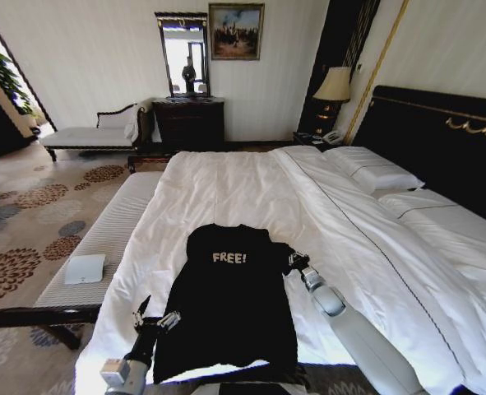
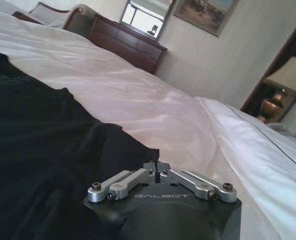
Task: Fold the clothes on the bed.
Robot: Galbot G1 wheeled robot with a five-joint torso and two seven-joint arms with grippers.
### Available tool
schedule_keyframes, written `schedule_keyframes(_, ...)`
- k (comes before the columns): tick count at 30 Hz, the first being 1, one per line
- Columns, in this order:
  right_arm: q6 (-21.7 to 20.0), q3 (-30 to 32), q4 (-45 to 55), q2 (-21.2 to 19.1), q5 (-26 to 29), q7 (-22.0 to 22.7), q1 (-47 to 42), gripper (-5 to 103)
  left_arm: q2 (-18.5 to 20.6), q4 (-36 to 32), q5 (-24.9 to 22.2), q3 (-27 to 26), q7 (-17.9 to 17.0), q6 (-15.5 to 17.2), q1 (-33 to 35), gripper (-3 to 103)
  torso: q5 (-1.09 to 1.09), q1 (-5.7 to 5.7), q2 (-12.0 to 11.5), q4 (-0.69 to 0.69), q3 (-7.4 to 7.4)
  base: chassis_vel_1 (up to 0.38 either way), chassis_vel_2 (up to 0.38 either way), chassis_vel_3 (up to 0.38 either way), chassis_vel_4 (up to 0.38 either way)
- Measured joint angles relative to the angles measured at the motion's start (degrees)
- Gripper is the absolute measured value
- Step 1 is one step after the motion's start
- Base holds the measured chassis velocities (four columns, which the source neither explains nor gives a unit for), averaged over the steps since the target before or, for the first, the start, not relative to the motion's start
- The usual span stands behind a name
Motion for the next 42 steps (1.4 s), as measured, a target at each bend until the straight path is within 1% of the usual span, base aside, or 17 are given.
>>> schedule_keyframes(11, -4.4, 2.5, -3.9, 1.8, 7.9, 2.2, 3.3, 0, 0.0, -0.3, 0.1, -0.3, 0.0, 0.0, 0.4, 100, 0.00, 0.00, 0.0, 0.01, 0.00, 0.000, 0.000, 0.000, 0.000)
schedule_keyframes(22, -4.8, 2.3, -4.6, 2.7, 7.3, 2.0, 2.1, 0, 0.1, -0.5, 0.1, -0.3, -0.4, 0.0, 0.3, 100, -0.01, 0.00, 0.0, 0.00, 0.00, 0.000, 0.000, 0.000, 0.000)
schedule_keyframes(24, -4.8, 2.2, -4.6, 3.0, 7.0, 1.9, 1.9, -2, 0.3, -0.4, 0.1, -0.3, -0.4, 0.0, 0.2, 100, 0.00, 0.00, 0.0, 0.00, 0.00, 0.000, 0.000, 0.000, 0.000)
schedule_keyframes(25, -4.8, 2.1, -4.6, 3.2, 6.9, 1.7, 1.8, 3, 0.4, -0.4, 0.1, -0.2, -0.4, 0.1, 0.1, 100, 0.00, 0.00, 0.0, 0.00, 0.00, 0.000, 0.000, 0.000, 0.000)
schedule_keyframes(26, -4.8, 2.1, -4.5, 3.4, 6.8, 1.7, 1.6, 3, 0.6, -0.2, 0.1, -0.1, -0.5, 0.2, -0.1, 100, -0.01, 0.00, 0.0, 0.00, 0.00, 0.000, 0.000, 0.000, 0.000)
schedule_keyframes(29, -4.8, 2.3, -4.3, 3.7, 6.8, 1.7, 1.2, 20, 1.4, 0.5, 0.1, 0.1, -0.5, 0.5, -0.8, 100, 0.00, 0.00, 0.0, 0.01, 0.00, 0.000, 0.000, 0.000, 0.000)
schedule_keyframes(30, -4.8, 2.3, -4.3, 3.7, 6.8, 1.7, 1.2, 20, 1.4, 0.5, 0.1, 0.1, -0.5, 0.5, -0.8, 100, 0.00, 0.00, 0.0, 0.01, 0.00, 0.000, 0.000, 0.000, 0.000)
schedule_keyframes(31, -4.8, 2.7, -4.1, 3.7, 6.9, 1.8, 0.8, 25, 2.0, 1.0, 0.1, 0.2, -0.5, 0.6, -1.2, 100, -0.01, 0.00, 0.0, 0.01, 0.00, 0.000, 0.000, 0.000, 0.000)
schedule_keyframes(32, -4.8, 3.0, -3.8, 3.5, 6.9, 1.9, 0.3, 25, 2.4, 1.4, 0.1, 0.4, -0.5, 0.7, -1.6, 100, 0.00, 0.00, 0.0, 0.00, 0.00, 0.000, 0.000, 0.000, 0.000)
schedule_keyframes(34, -4.8, 3.8, -3.1, 3.2, 6.9, 2.0, -0.7, 36, 3.5, 2.3, 0.1, 0.8, -0.6, 0.8, -2.4, 100, -0.01, 0.00, 0.0, 0.00, 0.00, 0.000, 0.000, 0.000, 0.000)
schedule_keyframes(35, -4.8, 3.8, -3.1, 3.2, 6.9, 2.0, -0.7, 36, 3.5, 2.3, 0.1, 0.8, -0.6, 0.8, -2.4, 100, -0.01, 0.00, 0.0, 0.00, 0.00, 0.000, 0.000, 0.000, 0.000)
schedule_keyframes(36, -4.8, 4.3, -2.6, 3.1, 6.8, 2.0, -1.4, 41, 4.1, 2.9, 0.1, 1.2, -0.7, 0.9, -3.0, 100, -0.01, 0.00, 0.0, 0.00, 0.00, 0.000, 0.000, 0.000, 0.000)
schedule_keyframes(37, -4.8, 4.9, -2.1, 3.0, 6.8, 2.1, -2.1, 46, 4.5, 3.3, -0.2, 1.5, -0.9, 1.0, -3.6, 100, -0.01, 0.00, 0.0, 0.00, 0.00, 0.000, 0.000, 0.000, 0.000)
schedule_keyframes(38, -4.8, 5.4, -1.6, 2.9, 6.7, 2.1, -2.8, 46, 5.0, 3.9, -0.7, 2.0, -1.2, 1.4, -4.5, 100, 0.00, 0.00, 0.0, 0.00, 0.00, 0.000, 0.000, 0.000, 0.000)
schedule_keyframes(39, -4.7, 6.0, -1.1, 2.7, 6.7, 2.1, -3.5, 51, 5.3, 4.6, -1.3, 2.5, -1.5, 1.8, -5.4, 100, 0.00, 0.00, 0.0, 0.01, 0.00, 0.000, 0.000, 0.000, 0.000)
schedule_keyframes(40, -4.7, 6.0, -1.1, 2.7, 6.7, 2.1, -3.5, 51, 5.3, 4.6, -1.3, 2.5, -1.5, 1.8, -5.4, 100, 0.00, 0.00, 0.0, 0.01, 0.00, 0.000, 0.000, 0.000, 0.000)
schedule_keyframes(42, -4.7, 7.1, -0.1, 2.5, 6.6, 2.2, -5.1, 62, 5.7, 5.8, -2.8, 3.6, -2.2, 2.6, -7.2, 100, -0.01, 0.00, 0.0, 0.01, 0.00, 0.000, 0.000, 0.000, 0.000)
